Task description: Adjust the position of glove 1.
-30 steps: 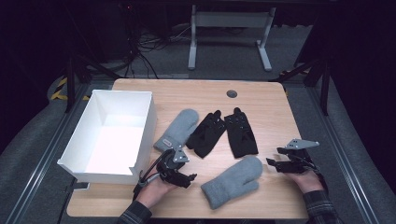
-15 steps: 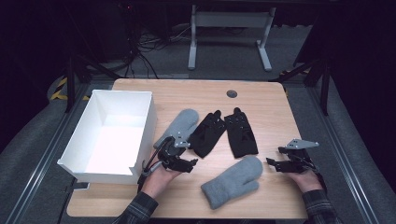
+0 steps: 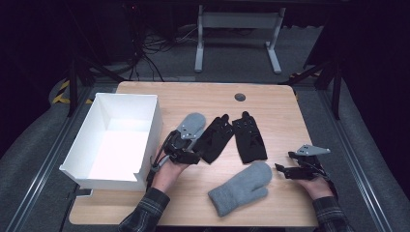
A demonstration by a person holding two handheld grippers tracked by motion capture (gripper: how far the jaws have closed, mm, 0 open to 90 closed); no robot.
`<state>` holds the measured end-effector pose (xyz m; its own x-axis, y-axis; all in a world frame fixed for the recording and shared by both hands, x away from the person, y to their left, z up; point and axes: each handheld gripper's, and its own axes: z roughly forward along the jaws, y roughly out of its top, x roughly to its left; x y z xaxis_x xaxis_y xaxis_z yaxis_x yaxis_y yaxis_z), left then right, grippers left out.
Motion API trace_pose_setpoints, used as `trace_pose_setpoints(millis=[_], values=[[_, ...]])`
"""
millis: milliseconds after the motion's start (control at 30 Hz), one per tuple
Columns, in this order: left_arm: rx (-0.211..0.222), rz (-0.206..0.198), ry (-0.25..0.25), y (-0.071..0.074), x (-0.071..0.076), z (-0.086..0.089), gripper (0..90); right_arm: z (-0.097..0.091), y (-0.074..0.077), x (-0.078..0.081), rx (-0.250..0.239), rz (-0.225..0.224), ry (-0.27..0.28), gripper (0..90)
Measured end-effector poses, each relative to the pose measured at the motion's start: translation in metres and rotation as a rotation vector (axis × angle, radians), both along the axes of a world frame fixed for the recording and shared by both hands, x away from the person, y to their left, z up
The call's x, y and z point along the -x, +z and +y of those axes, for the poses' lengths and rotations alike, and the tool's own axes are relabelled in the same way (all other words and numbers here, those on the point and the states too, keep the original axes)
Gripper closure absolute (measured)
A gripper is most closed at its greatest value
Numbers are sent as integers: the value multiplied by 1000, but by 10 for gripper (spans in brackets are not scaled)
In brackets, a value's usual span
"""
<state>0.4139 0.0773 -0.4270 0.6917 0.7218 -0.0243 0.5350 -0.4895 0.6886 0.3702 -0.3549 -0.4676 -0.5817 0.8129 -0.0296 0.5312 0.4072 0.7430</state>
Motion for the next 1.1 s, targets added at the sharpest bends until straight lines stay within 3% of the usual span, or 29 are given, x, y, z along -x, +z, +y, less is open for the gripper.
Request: trace_pose_setpoints(millis=[100, 200, 300, 467, 733, 833, 967, 1067, 1100], values=[[-22, -14, 31, 1, -7, -1, 252, 0, 0, 0, 0, 0, 0, 206], [1, -34, 73, 2, -17, 2, 265, 0, 0, 0, 0, 1, 0, 204], [-31, -24, 104, -1, -28, 2, 267, 0, 0, 0, 0, 1, 0, 205], [-5, -33, 151, -5, -42, 7, 303, 0, 0, 0, 0, 0, 1, 201], [-38, -1, 180, -20, -52, 8, 342, 0, 0, 0, 0, 0, 3, 197], [-44, 5, 178, -22, -53, 8, 382, 0, 0, 0, 0, 1, 4, 196], [-28, 30, 189, -25, -54, 9, 517, 0, 0, 0, 1, 1, 3, 196], [-36, 29, 185, -25, -54, 9, 664, 0, 0, 0, 0, 1, 4, 196], [-41, 24, 182, -25, -55, 9, 664, 0, 0, 0, 1, 1, 4, 196]])
